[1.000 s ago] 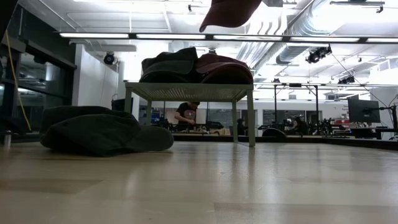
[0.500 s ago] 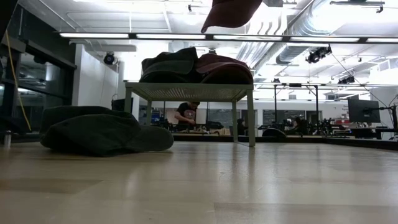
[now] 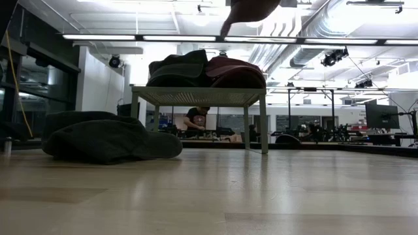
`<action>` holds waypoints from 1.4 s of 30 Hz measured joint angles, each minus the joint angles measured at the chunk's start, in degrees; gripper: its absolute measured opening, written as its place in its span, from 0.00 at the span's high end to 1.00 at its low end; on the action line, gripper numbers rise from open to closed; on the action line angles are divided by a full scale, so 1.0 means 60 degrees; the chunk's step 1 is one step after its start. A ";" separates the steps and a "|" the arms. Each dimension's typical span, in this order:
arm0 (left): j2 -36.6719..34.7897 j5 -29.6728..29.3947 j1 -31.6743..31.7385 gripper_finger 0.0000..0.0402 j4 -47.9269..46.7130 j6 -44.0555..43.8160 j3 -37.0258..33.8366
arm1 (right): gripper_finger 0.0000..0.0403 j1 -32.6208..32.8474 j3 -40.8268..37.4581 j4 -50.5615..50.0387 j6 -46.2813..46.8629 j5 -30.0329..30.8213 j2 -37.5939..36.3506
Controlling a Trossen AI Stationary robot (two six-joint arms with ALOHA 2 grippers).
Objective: Pick & Place hat
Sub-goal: Stack the red cap on the red caps on the shelf
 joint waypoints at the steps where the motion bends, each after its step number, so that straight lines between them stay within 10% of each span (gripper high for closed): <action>1: -0.0009 -0.0083 0.0000 0.63 0.0013 -0.0003 0.0000 | 1.00 -0.0170 0.0000 0.0004 -0.0090 -0.0293 -0.0021; 20: -0.1087 -0.2850 -0.0100 0.58 0.0574 -0.0174 -0.0004 | 1.00 -0.3909 0.0095 0.0117 -0.1728 -0.6707 -0.0049; 42: -0.1540 -0.3221 -0.0437 0.58 0.1135 -0.1838 -0.0001 | 1.00 -0.6057 0.0098 0.0886 -0.2670 -1.1823 0.0421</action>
